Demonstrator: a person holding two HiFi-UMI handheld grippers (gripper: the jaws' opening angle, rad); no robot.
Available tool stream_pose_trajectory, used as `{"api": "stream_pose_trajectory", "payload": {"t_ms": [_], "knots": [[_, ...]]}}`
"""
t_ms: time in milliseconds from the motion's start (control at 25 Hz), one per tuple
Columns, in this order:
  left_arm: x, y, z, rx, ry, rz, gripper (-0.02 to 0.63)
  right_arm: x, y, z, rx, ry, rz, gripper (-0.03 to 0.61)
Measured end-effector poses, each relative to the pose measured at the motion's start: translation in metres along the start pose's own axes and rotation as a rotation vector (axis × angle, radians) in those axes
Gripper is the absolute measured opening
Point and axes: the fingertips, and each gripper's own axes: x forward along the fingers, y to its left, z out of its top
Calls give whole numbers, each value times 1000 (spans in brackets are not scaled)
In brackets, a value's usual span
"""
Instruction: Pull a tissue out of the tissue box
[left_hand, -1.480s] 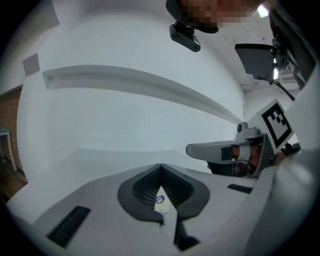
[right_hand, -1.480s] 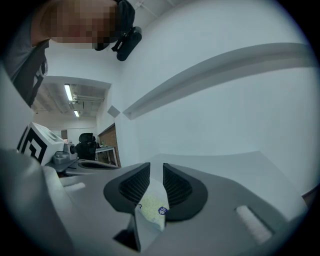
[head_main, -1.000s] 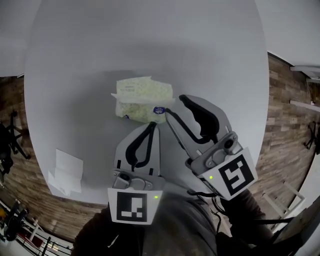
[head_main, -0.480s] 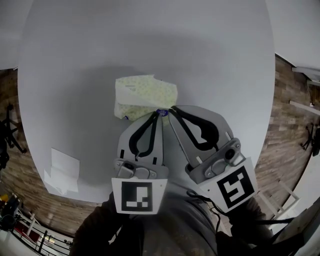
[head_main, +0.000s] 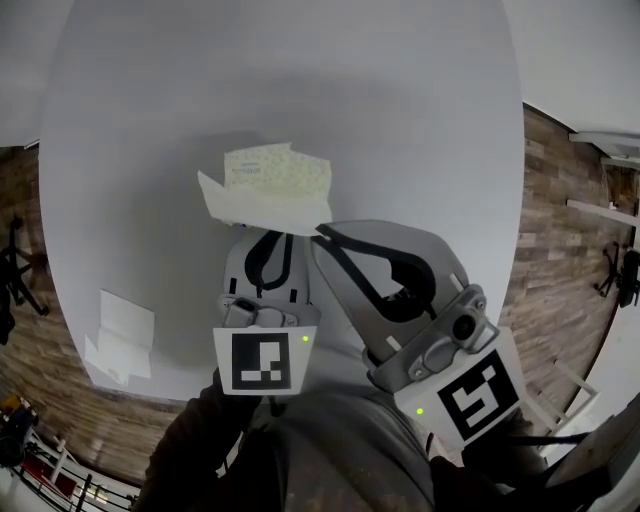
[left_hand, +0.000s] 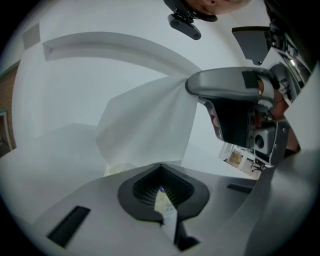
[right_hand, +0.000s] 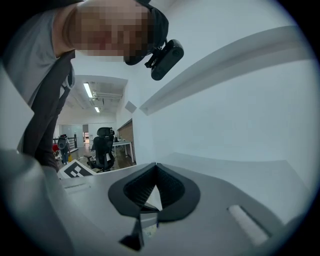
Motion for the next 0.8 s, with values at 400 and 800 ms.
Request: {"api": "stream_pose_trajectory", "payload": {"t_ms": [400, 800], "knots": [[-61, -22, 52, -11, -140, 27, -2, -28, 38, 73, -109, -78, 29, 2], [-205, 10, 68, -48, -216, 169, -2, -3, 133, 97, -155, -61, 116, 2]]}}
